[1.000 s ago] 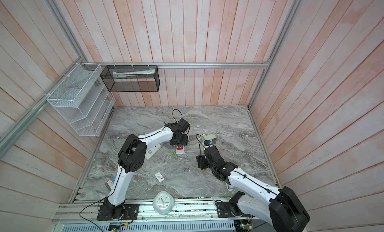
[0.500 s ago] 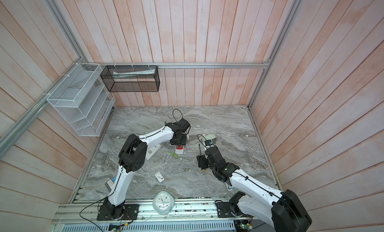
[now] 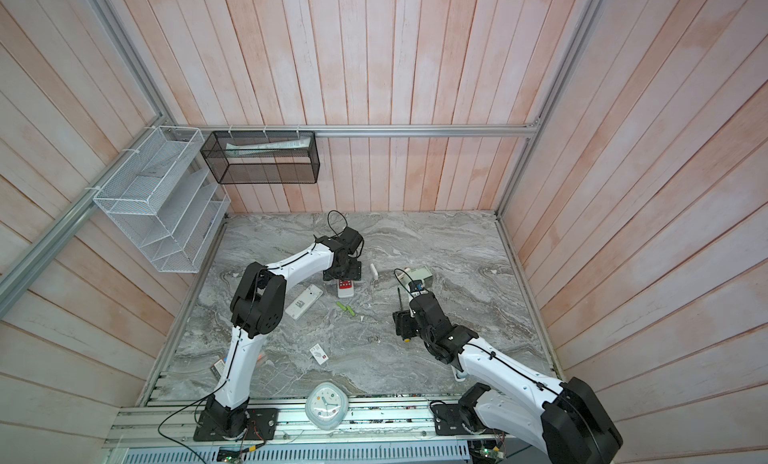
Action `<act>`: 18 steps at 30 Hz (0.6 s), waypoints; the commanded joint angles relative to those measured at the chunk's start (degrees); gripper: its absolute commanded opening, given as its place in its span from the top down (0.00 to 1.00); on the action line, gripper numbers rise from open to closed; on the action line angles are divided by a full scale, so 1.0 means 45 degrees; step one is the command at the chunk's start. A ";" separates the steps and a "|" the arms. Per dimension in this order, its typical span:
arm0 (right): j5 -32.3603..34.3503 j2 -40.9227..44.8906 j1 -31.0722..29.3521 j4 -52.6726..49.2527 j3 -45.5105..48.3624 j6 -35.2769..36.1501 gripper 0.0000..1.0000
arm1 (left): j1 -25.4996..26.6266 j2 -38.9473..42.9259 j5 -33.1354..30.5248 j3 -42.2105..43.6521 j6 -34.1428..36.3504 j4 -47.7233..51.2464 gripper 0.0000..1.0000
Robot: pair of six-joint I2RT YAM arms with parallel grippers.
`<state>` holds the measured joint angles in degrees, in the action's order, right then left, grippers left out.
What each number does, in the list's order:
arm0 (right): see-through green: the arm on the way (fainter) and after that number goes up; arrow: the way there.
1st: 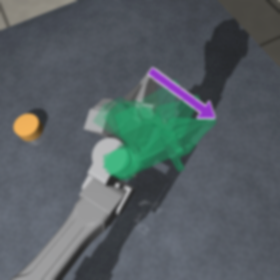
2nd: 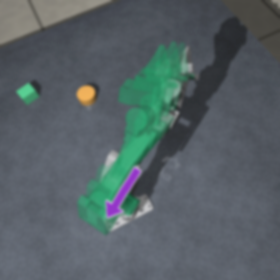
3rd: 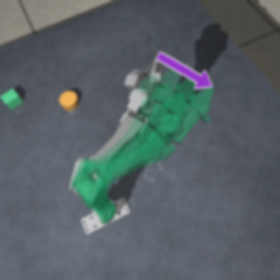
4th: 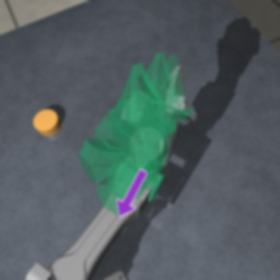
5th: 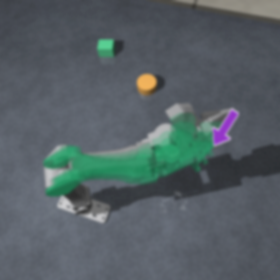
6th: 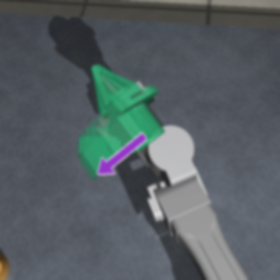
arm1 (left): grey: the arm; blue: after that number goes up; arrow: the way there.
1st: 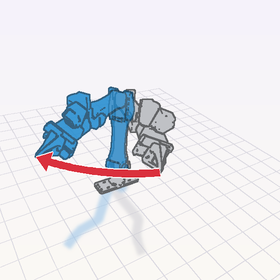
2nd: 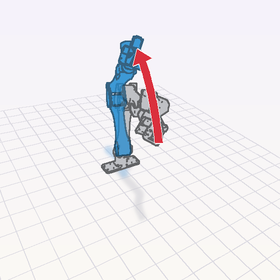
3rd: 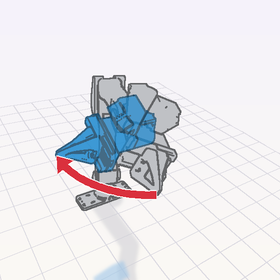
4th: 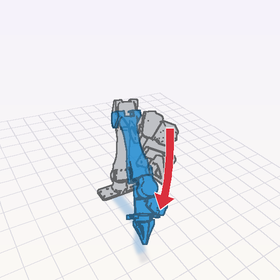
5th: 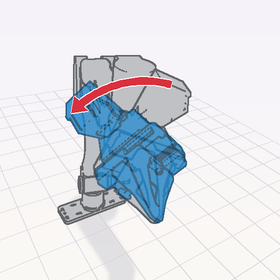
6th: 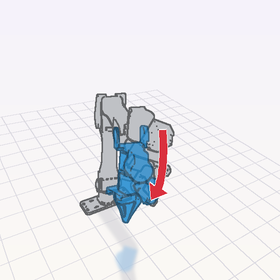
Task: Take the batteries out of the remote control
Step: 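Grasp the red-faced remote at its end with the left gripper and lift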
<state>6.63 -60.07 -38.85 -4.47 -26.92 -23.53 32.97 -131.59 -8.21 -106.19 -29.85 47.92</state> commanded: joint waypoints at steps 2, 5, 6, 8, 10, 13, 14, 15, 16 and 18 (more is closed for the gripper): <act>-0.0123 -0.0183 0.0059 0.0172 -0.0085 -0.0011 0.29 | 0.0246 -0.0007 -0.0393 0.0091 0.0107 0.0665 0.11; -0.0170 -0.0243 0.0054 0.0229 -0.0112 -0.0008 0.29 | 0.0365 -0.0040 -0.0569 0.0192 -0.0036 0.1104 0.12; -0.0198 -0.0263 0.0054 0.0230 -0.0117 -0.0015 0.29 | 0.0406 -0.0040 -0.0561 0.0299 -0.0084 0.1115 0.13; -0.0186 -0.0283 0.0052 0.0217 -0.0121 -0.0020 0.29 | 0.0441 -0.0030 -0.0496 0.0476 -0.0173 0.1142 0.17; -0.0211 -0.0278 0.0059 0.0227 -0.0128 -0.0009 0.29 | 0.0446 -0.0001 -0.0297 0.0652 -0.0184 0.1036 0.23; -0.0206 -0.0254 0.0059 0.0223 -0.0107 -0.0006 0.29 | 0.0447 0.0043 -0.0084 0.0841 -0.0155 0.0834 0.29; -0.0203 -0.0244 0.0057 0.0210 -0.0112 -0.0008 0.29 | 0.0428 0.0072 -0.0025 0.0892 -0.0131 0.0742 0.33; -0.0199 -0.0244 0.0059 0.0211 -0.0101 -0.0017 0.29 | 0.0427 0.0063 0.0040 0.0921 -0.0107 0.0676 0.36; -0.0185 -0.0244 0.0050 0.0206 -0.0112 -0.0025 0.29 | 0.0427 0.0080 0.0083 0.0970 -0.0108 0.0590 0.40; -0.0172 -0.0230 0.0049 0.0212 -0.0111 -0.0042 0.29 | 0.0422 0.0154 0.0214 0.1085 -0.0040 0.0357 0.46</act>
<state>6.09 -61.08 -38.85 -4.27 -26.94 -23.55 34.94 -130.50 -8.56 -103.85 -30.57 48.38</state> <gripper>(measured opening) 0.711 0.559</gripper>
